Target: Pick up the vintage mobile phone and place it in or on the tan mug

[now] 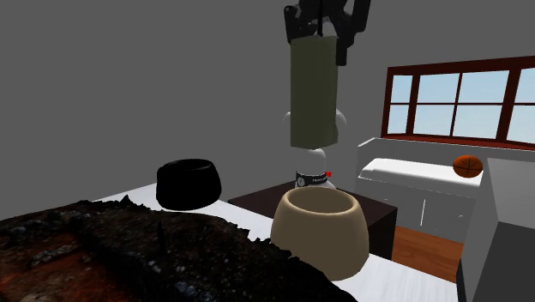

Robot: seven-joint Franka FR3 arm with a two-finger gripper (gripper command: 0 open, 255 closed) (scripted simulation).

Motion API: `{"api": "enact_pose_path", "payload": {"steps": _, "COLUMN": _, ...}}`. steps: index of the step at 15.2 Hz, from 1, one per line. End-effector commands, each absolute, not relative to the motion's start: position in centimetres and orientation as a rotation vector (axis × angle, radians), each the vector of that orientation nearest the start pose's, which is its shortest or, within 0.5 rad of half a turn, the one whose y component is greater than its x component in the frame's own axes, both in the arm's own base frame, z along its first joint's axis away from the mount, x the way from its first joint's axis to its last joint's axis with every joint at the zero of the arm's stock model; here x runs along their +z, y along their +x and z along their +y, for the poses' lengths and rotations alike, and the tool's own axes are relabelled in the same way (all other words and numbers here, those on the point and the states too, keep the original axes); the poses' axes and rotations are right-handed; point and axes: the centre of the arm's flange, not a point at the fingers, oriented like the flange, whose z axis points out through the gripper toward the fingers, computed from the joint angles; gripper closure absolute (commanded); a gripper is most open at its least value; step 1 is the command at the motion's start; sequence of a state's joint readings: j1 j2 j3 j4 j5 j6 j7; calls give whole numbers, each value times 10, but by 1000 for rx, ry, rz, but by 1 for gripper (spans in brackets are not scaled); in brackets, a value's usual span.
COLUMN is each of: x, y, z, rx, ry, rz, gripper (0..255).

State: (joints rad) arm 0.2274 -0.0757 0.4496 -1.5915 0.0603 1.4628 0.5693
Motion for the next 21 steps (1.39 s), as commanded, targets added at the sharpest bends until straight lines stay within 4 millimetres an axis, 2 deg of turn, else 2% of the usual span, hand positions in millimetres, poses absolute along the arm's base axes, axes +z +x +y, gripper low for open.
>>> {"api": "enact_pose_path", "payload": {"steps": 1, "x": 634, "y": 394, "z": 348, "rx": 101, "ry": -3147, "rz": -170, "gripper": 255}}
{"api": "enact_pose_path", "payload": {"steps": 15, "x": 559, "y": 394, "z": 348, "rx": 101, "ry": -3147, "rz": -170, "gripper": 255}}
{"api": "enact_pose_path", "payload": {"steps": 21, "x": 559, "y": 394, "z": 348, "rx": 101, "ry": -3147, "rz": -170, "gripper": 255}}
